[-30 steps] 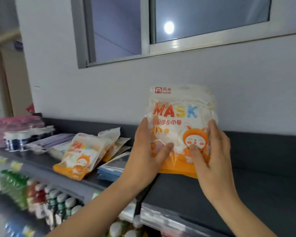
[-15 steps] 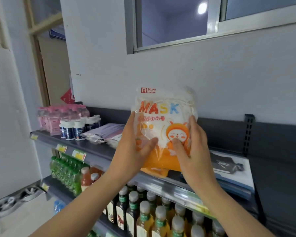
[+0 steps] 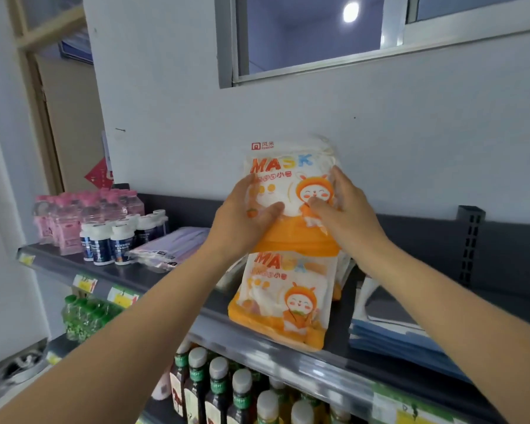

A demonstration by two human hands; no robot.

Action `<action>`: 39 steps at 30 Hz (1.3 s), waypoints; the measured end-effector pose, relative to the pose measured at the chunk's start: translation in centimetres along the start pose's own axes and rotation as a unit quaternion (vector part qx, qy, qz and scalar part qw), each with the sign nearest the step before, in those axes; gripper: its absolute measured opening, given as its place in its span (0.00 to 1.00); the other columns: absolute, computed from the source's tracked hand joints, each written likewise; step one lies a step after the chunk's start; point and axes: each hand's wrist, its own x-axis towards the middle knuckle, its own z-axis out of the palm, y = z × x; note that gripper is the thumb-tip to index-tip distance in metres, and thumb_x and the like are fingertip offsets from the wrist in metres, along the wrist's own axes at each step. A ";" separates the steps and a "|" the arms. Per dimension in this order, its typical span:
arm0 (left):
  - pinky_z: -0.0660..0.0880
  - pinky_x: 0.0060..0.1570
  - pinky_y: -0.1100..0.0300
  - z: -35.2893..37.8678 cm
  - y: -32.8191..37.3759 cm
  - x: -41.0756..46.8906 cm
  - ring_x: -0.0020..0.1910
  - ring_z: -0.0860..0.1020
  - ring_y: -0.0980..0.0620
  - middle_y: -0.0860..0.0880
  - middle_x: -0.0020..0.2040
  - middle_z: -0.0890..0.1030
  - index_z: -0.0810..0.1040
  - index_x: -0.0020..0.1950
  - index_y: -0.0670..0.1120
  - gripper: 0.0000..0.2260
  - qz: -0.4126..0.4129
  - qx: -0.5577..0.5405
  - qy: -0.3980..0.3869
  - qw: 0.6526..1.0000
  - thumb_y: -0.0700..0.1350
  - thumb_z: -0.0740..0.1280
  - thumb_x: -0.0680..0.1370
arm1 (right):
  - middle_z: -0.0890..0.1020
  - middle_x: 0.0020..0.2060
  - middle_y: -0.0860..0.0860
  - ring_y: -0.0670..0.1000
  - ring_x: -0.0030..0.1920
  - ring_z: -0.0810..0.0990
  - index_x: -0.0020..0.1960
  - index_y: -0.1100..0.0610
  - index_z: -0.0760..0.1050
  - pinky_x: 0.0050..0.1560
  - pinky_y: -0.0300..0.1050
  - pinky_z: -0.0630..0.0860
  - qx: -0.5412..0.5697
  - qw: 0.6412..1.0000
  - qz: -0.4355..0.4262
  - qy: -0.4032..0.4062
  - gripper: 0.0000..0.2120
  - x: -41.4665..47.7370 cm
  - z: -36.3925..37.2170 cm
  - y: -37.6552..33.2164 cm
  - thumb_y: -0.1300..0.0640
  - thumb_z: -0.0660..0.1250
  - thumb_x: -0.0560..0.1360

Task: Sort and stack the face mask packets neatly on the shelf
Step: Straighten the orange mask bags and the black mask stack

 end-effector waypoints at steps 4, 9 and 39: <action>0.71 0.65 0.49 2.3 -1.3 4.5 0.66 0.71 0.49 0.51 0.72 0.67 0.62 0.74 0.52 0.33 -0.034 0.003 -0.053 0.998 0.55 0.70 0.73 | 0.70 0.69 0.50 0.52 0.65 0.72 0.73 0.51 0.61 0.65 0.50 0.71 0.027 0.998 0.062 -0.007 0.27 3.1 -0.5 2.1 0.51 0.65 0.76; 0.73 0.59 0.55 4.8 -2.7 9.0 0.64 0.72 0.50 0.51 0.71 0.68 0.63 0.73 0.52 0.31 -0.019 -0.006 -0.072 0.997 0.53 0.71 0.73 | 0.74 0.64 0.52 0.51 0.59 0.75 0.68 0.53 0.65 0.57 0.44 0.73 -0.009 0.998 0.049 0.031 0.23 6.4 -0.3 4.7 0.51 0.66 0.76; 0.66 0.67 0.55 7.1 -12.4 15.8 0.70 0.67 0.49 0.50 0.75 0.63 0.51 0.78 0.47 0.35 -0.003 0.012 -0.366 0.930 0.61 0.60 0.78 | 0.64 0.72 0.48 0.49 0.64 0.72 0.75 0.46 0.55 0.65 0.46 0.70 -0.082 0.961 0.264 0.002 0.35 7.7 4.1 6.7 0.48 0.68 0.74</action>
